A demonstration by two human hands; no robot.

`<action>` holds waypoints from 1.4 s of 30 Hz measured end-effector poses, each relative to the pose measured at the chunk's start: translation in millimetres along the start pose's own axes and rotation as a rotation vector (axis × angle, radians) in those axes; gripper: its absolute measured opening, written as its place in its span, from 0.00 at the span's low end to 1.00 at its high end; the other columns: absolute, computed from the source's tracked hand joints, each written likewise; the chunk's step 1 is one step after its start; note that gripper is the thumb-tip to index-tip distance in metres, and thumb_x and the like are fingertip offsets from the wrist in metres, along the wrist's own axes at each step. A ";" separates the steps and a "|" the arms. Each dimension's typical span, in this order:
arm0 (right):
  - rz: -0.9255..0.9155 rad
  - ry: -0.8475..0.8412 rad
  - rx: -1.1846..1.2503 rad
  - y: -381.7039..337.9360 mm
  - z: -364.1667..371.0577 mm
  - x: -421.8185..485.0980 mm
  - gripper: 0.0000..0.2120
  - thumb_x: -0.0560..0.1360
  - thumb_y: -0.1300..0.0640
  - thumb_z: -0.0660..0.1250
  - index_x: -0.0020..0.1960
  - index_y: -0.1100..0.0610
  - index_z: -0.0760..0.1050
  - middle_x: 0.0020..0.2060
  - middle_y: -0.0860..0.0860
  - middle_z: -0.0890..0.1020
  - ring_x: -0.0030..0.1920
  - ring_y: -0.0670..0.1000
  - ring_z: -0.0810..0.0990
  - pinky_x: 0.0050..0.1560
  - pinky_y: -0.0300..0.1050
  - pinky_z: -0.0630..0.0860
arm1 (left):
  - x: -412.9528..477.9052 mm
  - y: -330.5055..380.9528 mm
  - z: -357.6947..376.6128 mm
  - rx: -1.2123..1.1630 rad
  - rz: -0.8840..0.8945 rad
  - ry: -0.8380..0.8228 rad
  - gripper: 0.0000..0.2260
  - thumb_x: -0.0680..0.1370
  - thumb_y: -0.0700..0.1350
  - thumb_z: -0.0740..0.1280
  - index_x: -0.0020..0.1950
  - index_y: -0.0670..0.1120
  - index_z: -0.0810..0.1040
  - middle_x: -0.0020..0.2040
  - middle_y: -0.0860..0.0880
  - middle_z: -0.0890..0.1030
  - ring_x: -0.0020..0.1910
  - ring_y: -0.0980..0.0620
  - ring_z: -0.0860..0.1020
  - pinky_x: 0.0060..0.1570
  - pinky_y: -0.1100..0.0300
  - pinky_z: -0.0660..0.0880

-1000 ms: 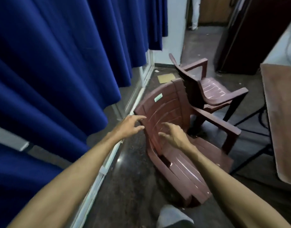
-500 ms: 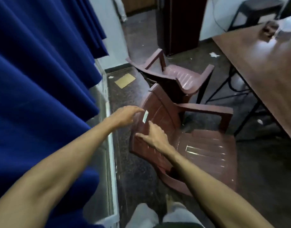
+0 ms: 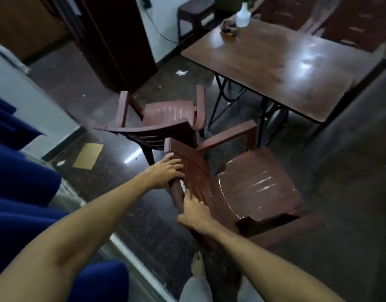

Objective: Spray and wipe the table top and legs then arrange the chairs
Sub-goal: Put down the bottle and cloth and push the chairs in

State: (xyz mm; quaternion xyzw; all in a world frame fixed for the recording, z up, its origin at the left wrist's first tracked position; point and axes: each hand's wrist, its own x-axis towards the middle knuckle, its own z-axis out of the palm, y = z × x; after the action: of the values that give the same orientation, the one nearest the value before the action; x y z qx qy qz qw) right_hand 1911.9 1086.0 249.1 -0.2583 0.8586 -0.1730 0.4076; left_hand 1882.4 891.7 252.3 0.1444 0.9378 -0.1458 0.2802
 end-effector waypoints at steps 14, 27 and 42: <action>0.096 0.122 -0.251 51.2 8.1 -41.2 0.42 0.75 0.54 0.71 0.80 0.55 0.49 0.71 0.57 0.72 0.66 0.62 0.74 0.62 0.56 0.71 | 12.4 33.8 -0.8 0.136 0.279 0.221 0.25 0.67 0.48 0.61 0.62 0.53 0.83 0.57 0.53 0.85 0.55 0.49 0.82 0.56 0.53 0.63; 0.131 0.148 -0.251 98.8 13.5 -90.0 0.41 0.73 0.65 0.66 0.80 0.44 0.53 0.76 0.45 0.65 0.69 0.56 0.72 0.59 0.53 0.70 | 10.4 91.2 19.1 0.094 0.530 0.437 0.12 0.65 0.47 0.53 0.36 0.50 0.77 0.28 0.50 0.78 0.25 0.49 0.77 0.26 0.60 0.72; 0.267 0.385 -0.214 114.3 -18.3 -52.9 0.39 0.70 0.65 0.67 0.73 0.37 0.64 0.67 0.41 0.77 0.64 0.51 0.77 0.58 0.52 0.75 | 56.9 54.6 -31.8 -0.207 0.496 0.186 0.29 0.73 0.39 0.66 0.75 0.50 0.72 0.68 0.47 0.80 0.66 0.44 0.77 0.62 0.48 0.73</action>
State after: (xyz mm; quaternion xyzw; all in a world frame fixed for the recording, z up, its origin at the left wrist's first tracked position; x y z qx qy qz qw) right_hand 1891.1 1210.7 234.5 -0.1468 0.9603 -0.0717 0.2261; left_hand 1840.7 963.6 235.0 0.3527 0.9054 0.0377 0.2331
